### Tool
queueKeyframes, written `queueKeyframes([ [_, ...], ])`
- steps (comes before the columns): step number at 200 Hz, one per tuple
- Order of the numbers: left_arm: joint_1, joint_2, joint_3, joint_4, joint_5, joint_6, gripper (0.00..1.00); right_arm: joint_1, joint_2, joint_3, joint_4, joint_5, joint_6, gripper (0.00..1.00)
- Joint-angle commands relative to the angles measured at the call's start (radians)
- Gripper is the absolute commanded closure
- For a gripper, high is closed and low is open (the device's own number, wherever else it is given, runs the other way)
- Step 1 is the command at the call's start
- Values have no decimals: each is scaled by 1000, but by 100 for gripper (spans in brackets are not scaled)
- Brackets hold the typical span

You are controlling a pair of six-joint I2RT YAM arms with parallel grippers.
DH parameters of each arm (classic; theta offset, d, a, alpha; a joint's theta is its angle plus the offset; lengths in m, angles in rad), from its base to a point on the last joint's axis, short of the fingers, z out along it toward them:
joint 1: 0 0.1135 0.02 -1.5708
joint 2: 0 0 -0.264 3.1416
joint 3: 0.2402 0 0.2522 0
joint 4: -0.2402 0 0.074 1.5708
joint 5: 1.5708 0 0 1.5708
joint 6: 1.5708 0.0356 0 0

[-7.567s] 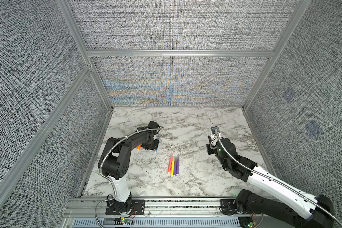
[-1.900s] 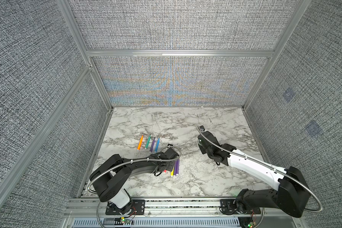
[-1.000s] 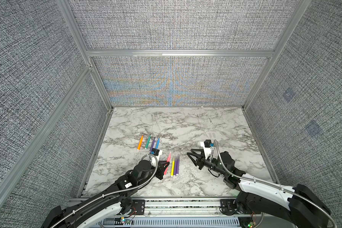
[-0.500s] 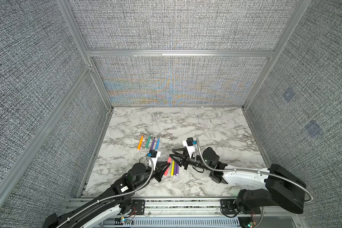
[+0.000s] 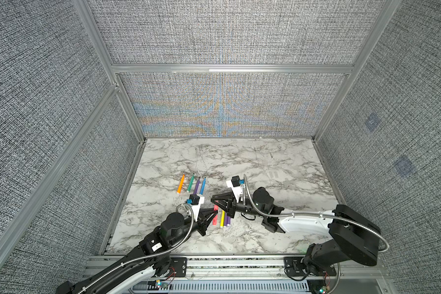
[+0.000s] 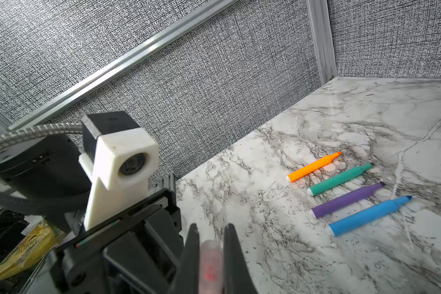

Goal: Remove pen caps from pens
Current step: Open the pen cap on the pen.

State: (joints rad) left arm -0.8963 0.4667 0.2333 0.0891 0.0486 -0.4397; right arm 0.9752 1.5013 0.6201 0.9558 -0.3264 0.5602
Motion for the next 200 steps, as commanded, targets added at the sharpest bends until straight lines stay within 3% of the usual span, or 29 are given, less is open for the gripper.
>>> queueKeyframes([
  [1,0,3,2,36,0,1,77,1,0,7,60,-4,-50,100],
  [11,-1,-3,1,33,-15,9,54,6,-6,14,42,-5,-62,100],
  [13,-1,-5,0,32,-18,11,41,7,-8,16,37,-5,-66,100],
  [15,-1,-6,-2,32,-20,11,16,7,-10,18,33,-6,-69,100],
  [16,-1,-7,-3,32,-22,13,9,7,-12,20,31,-6,-71,100],
  [19,-1,-12,-4,33,-26,17,4,8,-17,22,22,-4,-77,100],
  [66,0,-121,-78,108,18,128,3,26,-90,71,-112,12,-146,100],
  [105,-1,-88,-80,178,48,171,3,58,-83,114,-149,-3,-163,100],
  [135,0,-53,-60,161,23,176,16,88,-68,131,-159,4,-174,100],
  [139,-1,-50,-54,147,13,168,22,89,-68,133,-162,6,-176,100],
  [156,-1,-47,-36,97,-22,147,69,97,-71,147,-180,11,-187,100],
  [161,-1,-50,-35,90,-30,142,77,99,-73,151,-185,16,-190,100],
  [200,-1,-91,-43,63,-39,120,85,116,-89,171,-234,67,-227,100],
])
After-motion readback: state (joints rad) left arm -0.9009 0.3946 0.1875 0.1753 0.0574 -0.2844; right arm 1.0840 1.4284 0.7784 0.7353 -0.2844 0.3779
